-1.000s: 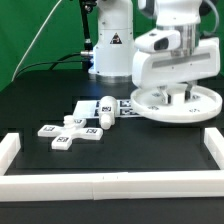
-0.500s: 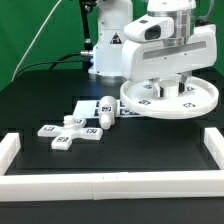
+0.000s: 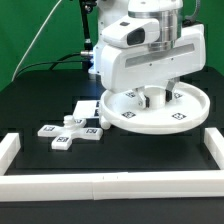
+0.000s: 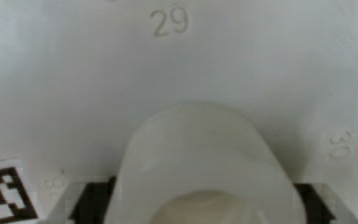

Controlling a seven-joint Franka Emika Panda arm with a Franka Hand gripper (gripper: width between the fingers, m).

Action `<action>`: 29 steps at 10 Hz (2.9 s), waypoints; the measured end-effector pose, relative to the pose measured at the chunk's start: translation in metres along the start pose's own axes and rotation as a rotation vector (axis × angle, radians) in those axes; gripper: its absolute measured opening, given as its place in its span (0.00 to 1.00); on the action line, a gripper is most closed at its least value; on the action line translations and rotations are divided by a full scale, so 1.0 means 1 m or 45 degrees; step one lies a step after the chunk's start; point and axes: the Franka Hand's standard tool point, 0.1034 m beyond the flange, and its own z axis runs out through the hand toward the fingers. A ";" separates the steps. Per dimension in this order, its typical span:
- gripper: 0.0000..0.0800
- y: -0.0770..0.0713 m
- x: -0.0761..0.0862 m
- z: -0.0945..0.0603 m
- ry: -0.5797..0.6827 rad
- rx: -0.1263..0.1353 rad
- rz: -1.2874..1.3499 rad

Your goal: Assemble round table

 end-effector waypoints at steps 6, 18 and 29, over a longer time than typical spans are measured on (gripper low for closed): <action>0.50 0.028 0.034 0.010 -0.014 0.007 0.010; 0.50 0.036 0.039 0.051 0.043 -0.038 -0.030; 0.70 0.040 0.052 0.061 0.044 -0.043 -0.018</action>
Offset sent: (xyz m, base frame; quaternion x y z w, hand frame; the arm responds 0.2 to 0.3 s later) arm 0.0000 0.0000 0.0000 0.0000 0.0000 0.0000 1.0000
